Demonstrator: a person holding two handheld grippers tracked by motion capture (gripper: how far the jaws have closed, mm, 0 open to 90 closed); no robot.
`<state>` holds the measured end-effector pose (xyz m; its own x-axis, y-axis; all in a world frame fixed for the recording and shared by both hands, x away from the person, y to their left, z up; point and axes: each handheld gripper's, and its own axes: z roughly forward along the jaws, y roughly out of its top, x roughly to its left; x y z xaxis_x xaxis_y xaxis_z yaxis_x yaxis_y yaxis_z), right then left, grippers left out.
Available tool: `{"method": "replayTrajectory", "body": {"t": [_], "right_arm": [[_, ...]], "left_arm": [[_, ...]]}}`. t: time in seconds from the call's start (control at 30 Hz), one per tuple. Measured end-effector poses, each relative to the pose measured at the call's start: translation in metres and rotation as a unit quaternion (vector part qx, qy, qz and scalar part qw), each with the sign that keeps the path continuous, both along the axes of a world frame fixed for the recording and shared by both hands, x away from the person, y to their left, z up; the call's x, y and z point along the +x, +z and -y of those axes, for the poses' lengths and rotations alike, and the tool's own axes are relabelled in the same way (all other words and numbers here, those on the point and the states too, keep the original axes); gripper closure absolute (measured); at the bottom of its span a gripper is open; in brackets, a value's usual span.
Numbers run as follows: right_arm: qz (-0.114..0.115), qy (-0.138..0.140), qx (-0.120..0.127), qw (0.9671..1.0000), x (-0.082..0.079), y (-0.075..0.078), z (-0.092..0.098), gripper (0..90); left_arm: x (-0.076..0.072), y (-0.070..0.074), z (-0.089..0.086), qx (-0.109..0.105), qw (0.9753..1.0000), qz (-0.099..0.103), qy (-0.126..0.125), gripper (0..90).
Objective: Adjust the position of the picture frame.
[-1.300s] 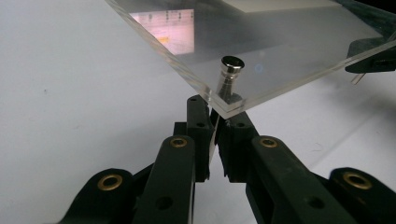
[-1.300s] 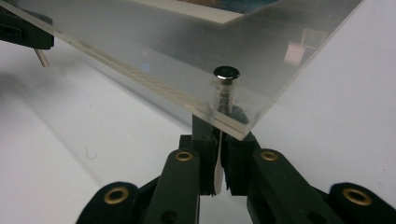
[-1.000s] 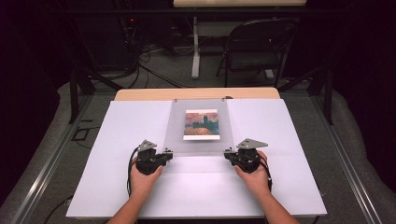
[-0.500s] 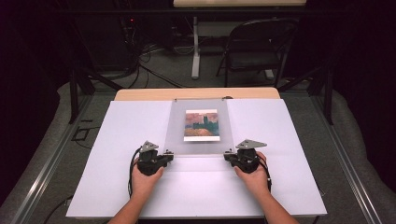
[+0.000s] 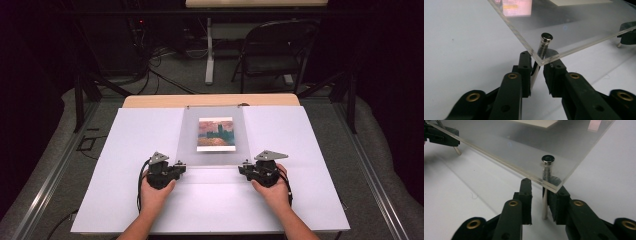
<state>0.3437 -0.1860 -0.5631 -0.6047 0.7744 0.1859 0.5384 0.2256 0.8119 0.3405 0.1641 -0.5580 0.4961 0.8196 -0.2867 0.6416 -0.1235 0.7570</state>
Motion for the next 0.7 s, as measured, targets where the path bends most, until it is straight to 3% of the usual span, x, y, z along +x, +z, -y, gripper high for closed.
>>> {"method": "replayTrajectory", "body": {"t": [0.2,0.27,0.37,0.43,0.5,0.53,0.6,0.7], "right_arm": [[0.011,0.011,-0.025,0.9996,-0.009,0.007,-0.001,58.9],[0.014,0.013,-0.033,0.9993,-0.013,0.010,0.000,56.1],[0.008,0.016,-0.041,0.9990,-0.017,0.014,0.004,50.1],[-0.020,0.018,-0.038,0.9989,-0.019,0.015,0.008,41.5],[-0.027,0.019,-0.041,0.9986,-0.020,0.015,0.009,40.8],[-0.028,0.024,-0.058,0.9976,-0.023,0.016,0.010,41.7],[-0.027,0.021,-0.067,0.9972,-0.026,0.019,0.012,41.7],[-0.030,0.025,-0.056,0.9977,-0.031,0.023,0.016,43.3]], "left_arm": [[-0.010,0.004,0.000,0.004,0.9999,0.012,-0.009,57.5],[-0.013,0.006,-0.001,0.005,0.9997,0.021,-0.010,56.2],[-0.019,0.009,-0.003,0.005,0.9997,0.021,-0.013,51.0],[-0.025,0.011,-0.004,0.008,0.9997,0.017,-0.017,47.5],[-0.027,0.012,-0.004,0.011,0.9996,0.017,-0.018,45.3],[-0.030,0.014,-0.004,0.012,0.9996,0.016,-0.020,44.3],[-0.034,0.016,-0.006,0.011,0.9995,0.021,-0.020,43.6],[-0.040,0.020,-0.010,-0.004,0.9992,0.020,-0.033,43.7]]}}
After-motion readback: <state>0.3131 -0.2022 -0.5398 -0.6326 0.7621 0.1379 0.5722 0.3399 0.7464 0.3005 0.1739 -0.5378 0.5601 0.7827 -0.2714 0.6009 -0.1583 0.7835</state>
